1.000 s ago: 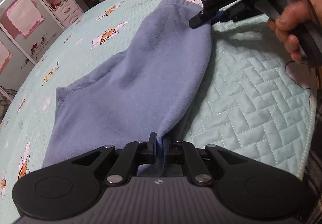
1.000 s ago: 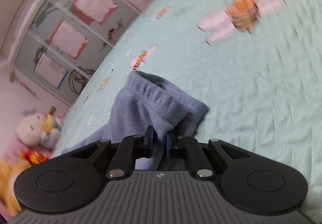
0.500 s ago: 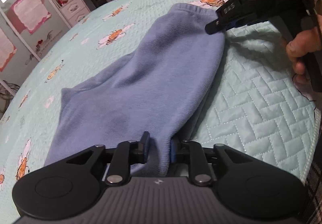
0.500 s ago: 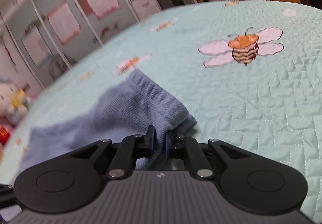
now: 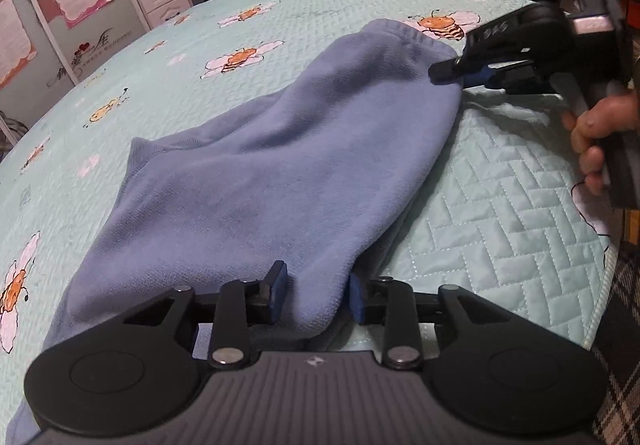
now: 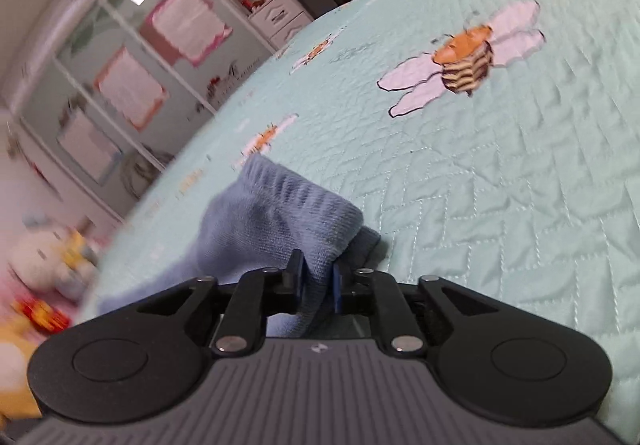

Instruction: Fold clothes

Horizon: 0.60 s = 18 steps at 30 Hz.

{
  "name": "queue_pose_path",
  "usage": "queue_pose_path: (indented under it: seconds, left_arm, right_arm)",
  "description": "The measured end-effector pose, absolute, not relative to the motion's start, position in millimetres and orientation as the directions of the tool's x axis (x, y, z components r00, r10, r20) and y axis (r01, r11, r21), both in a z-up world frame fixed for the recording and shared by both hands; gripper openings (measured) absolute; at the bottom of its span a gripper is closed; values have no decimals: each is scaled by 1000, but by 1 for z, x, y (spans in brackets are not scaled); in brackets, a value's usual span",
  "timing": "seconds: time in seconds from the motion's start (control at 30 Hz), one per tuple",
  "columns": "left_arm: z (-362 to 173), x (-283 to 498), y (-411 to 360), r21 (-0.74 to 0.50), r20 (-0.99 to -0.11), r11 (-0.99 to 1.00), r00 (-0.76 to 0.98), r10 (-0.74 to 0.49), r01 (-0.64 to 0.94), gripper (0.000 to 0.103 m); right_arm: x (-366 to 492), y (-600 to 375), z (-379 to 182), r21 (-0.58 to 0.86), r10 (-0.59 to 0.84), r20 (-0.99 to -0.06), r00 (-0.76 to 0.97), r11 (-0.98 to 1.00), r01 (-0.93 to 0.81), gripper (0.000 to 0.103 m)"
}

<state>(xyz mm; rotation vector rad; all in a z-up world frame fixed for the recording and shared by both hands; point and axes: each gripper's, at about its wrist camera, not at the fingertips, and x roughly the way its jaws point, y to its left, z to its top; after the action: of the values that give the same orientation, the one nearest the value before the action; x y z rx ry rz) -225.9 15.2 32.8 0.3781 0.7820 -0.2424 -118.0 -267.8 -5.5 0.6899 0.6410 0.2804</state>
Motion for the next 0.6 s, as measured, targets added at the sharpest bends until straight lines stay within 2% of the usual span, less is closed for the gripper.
queue_pose_path:
  seconds: [0.03, 0.1, 0.17, 0.3, 0.47, 0.53, 0.6]
  left_arm:
    - [34, -227, 15, 240, -721, 906, 689, -74, 349, 39]
    - [36, -232, 15, 230, -714, 909, 695, -86, 349, 46]
    - [39, -238, 17, 224, -704, 909, 703, -98, 350, 50]
    - [43, -254, 18, 259, -676, 900, 731, -90, 350, 50]
    - [53, -261, 22, 198, -671, 913, 728, -138, 356, 50]
    - [56, -258, 23, 169, -665, 922, 731, -155, 349, 50]
    - [54, -251, 25, 169, -659, 932, 740, -134, 320, 50]
  right_arm:
    - [-121, -272, -4, 687, 444, -443, 779, 727, -24, 31]
    - [-129, -279, 2, 705, 428, -429, 796, 709, -1, 46]
    - [-136, -286, 9, 711, 400, -418, 815, 703, 20, 46]
    - [-144, -279, 26, 703, 407, -358, 841, 710, -45, 46]
    - [-132, -269, 25, 773, 521, -311, 795, 625, -106, 45]
    - [-119, -271, 20, 808, 571, -284, 770, 574, -128, 37]
    - [-103, -273, 14, 840, 628, -259, 734, 522, -150, 35]
